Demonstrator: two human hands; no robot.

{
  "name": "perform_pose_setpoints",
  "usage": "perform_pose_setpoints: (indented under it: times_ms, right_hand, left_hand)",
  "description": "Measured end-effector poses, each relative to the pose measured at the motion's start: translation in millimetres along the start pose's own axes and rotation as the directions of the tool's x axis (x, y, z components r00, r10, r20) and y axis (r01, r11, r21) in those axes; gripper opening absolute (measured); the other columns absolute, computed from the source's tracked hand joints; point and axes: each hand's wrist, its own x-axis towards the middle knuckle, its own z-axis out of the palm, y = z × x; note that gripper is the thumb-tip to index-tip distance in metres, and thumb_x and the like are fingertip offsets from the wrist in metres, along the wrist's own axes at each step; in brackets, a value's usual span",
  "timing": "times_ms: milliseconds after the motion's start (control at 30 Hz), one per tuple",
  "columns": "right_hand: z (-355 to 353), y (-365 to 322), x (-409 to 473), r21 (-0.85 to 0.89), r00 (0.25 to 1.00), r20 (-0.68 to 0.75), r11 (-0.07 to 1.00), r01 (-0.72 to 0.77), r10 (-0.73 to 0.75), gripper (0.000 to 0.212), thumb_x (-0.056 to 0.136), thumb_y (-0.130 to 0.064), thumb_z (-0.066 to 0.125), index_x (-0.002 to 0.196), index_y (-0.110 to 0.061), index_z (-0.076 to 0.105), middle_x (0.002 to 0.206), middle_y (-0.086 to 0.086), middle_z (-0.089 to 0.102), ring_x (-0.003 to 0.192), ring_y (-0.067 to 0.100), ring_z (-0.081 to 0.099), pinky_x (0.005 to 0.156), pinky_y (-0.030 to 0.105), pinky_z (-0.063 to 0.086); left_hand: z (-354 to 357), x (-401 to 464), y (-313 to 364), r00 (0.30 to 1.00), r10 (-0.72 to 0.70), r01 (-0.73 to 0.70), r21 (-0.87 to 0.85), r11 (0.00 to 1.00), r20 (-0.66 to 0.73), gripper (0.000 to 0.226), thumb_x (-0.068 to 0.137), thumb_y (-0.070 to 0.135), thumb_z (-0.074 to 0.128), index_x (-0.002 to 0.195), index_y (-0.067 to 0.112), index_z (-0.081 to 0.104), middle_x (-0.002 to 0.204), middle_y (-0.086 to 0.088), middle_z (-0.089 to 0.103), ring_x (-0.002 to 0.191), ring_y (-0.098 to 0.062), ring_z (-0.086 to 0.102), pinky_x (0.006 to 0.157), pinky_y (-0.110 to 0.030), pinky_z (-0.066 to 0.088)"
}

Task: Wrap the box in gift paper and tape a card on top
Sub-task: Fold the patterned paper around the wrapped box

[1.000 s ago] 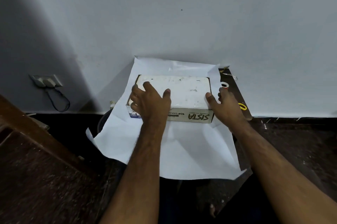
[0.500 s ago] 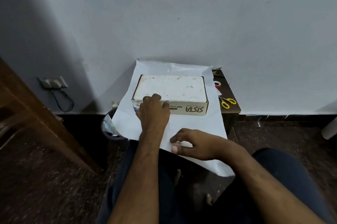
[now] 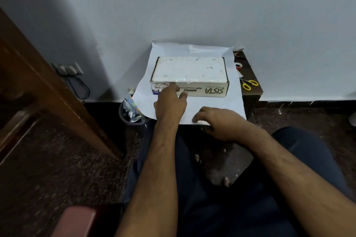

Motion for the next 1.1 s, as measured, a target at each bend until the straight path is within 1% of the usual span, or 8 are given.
perform_pose_setpoints:
  times_ms: [133, 233, 333, 500, 700, 833, 967, 1100]
  right_hand:
    - [-34, -3, 5, -0.124, 0.979, -0.186, 0.987, -0.104, 0.08, 0.016, 0.099, -0.035, 0.056, 0.113, -0.031, 0.064, 0.108, -0.002, 0.07, 0.103, 0.023, 0.065, 0.087, 0.037, 0.048]
    - [-59, 3, 25, -0.158, 0.937, -0.333, 0.973, -0.166, 0.106, 0.008, 0.099, -0.034, 0.056, 0.094, -0.03, 0.052, 0.098, 0.001, 0.071, 0.099, 0.027, 0.065, 0.09, 0.038, 0.04]
    - [-74, 21, 58, -0.119, 0.885, -0.433, 0.962, -0.244, 0.171, 0.008, 0.099, -0.03, 0.056, 0.099, -0.022, 0.052, 0.095, 0.006, 0.071, 0.098, 0.032, 0.064, 0.09, 0.04, 0.036]
    - [-76, 63, 123, -0.181, 0.899, -0.37, 0.931, -0.316, 0.234, 0.02, 0.095, -0.017, 0.056, 0.115, -0.017, 0.053, 0.1, 0.007, 0.072, 0.1, 0.032, 0.065, 0.092, 0.04, 0.035]
    - [-67, 91, 181, -0.09, 0.931, -0.251, 0.951, -0.297, 0.267, 0.023, 0.098, -0.031, 0.059, 0.118, -0.021, 0.062, 0.118, 0.005, 0.066, 0.116, 0.027, 0.057, 0.096, 0.038, 0.037]
    - [-60, 109, 196, 0.115, 0.915, -0.286, 0.958, -0.262, 0.285, 0.027, 0.095, -0.037, 0.067, 0.107, -0.013, 0.067, 0.113, 0.009, 0.055, 0.104, 0.029, 0.057, 0.079, 0.032, 0.037]
    - [-64, 124, 205, 0.055, 0.915, -0.312, 0.966, -0.252, 0.256, 0.019, 0.096, -0.028, 0.066, 0.094, -0.009, 0.063, 0.095, 0.008, 0.059, 0.097, 0.034, 0.06, 0.072, 0.031, 0.035]
    - [-71, 139, 213, 0.131, 0.891, -0.346, 0.955, -0.264, 0.294, 0.016, 0.095, -0.025, 0.064, 0.091, -0.01, 0.06, 0.086, 0.006, 0.063, 0.093, 0.034, 0.061, 0.07, 0.031, 0.034]
  left_hand:
    - [-10, -4, 9, 0.972, 0.175, -0.167, 0.062, 0.984, -0.157, 0.018, 0.1, 0.029, 0.06, 0.104, 0.016, 0.071, 0.106, -0.001, 0.074, 0.101, -0.027, 0.065, 0.096, -0.041, 0.044]
    - [-5, -4, 17, 0.82, 0.39, -0.371, 0.129, 0.92, -0.419, 0.013, 0.096, 0.02, 0.064, 0.099, 0.012, 0.073, 0.1, -0.006, 0.072, 0.097, -0.029, 0.062, 0.09, -0.041, 0.041]
    - [11, -2, 17, 0.696, 0.445, -0.466, 0.117, 0.877, -0.564, 0.017, 0.092, 0.013, 0.067, 0.108, 0.011, 0.072, 0.113, -0.009, 0.066, 0.111, -0.026, 0.054, 0.094, -0.041, 0.041]
    - [54, 13, 0, 0.812, 0.375, -0.4, 0.042, 0.916, -0.446, 0.028, 0.096, 0.025, 0.058, 0.119, 0.013, 0.068, 0.13, -0.009, 0.061, 0.124, -0.03, 0.053, 0.103, -0.049, 0.044]
    - [80, 54, -19, 0.914, 0.329, -0.321, 0.073, 0.944, -0.239, 0.057, 0.1, 0.047, 0.035, 0.136, 0.011, 0.06, 0.153, -0.011, 0.049, 0.145, -0.031, 0.038, 0.118, -0.05, 0.028]
    - [86, 80, -26, 0.914, 0.326, -0.304, 0.127, 0.944, -0.24, 0.06, 0.1, 0.049, 0.029, 0.128, 0.011, 0.067, 0.146, -0.011, 0.056, 0.142, -0.034, 0.043, 0.115, -0.054, 0.032]
    - [95, 92, -21, 0.893, 0.343, -0.304, 0.17, 0.937, -0.29, 0.054, 0.102, 0.046, 0.033, 0.122, 0.013, 0.07, 0.141, -0.01, 0.061, 0.139, -0.033, 0.048, 0.113, -0.054, 0.033]
    - [102, 92, -18, 0.893, 0.36, -0.31, 0.211, 0.927, -0.269, 0.055, 0.1, 0.049, 0.033, 0.124, 0.016, 0.07, 0.141, -0.006, 0.062, 0.14, -0.03, 0.047, 0.113, -0.054, 0.033]
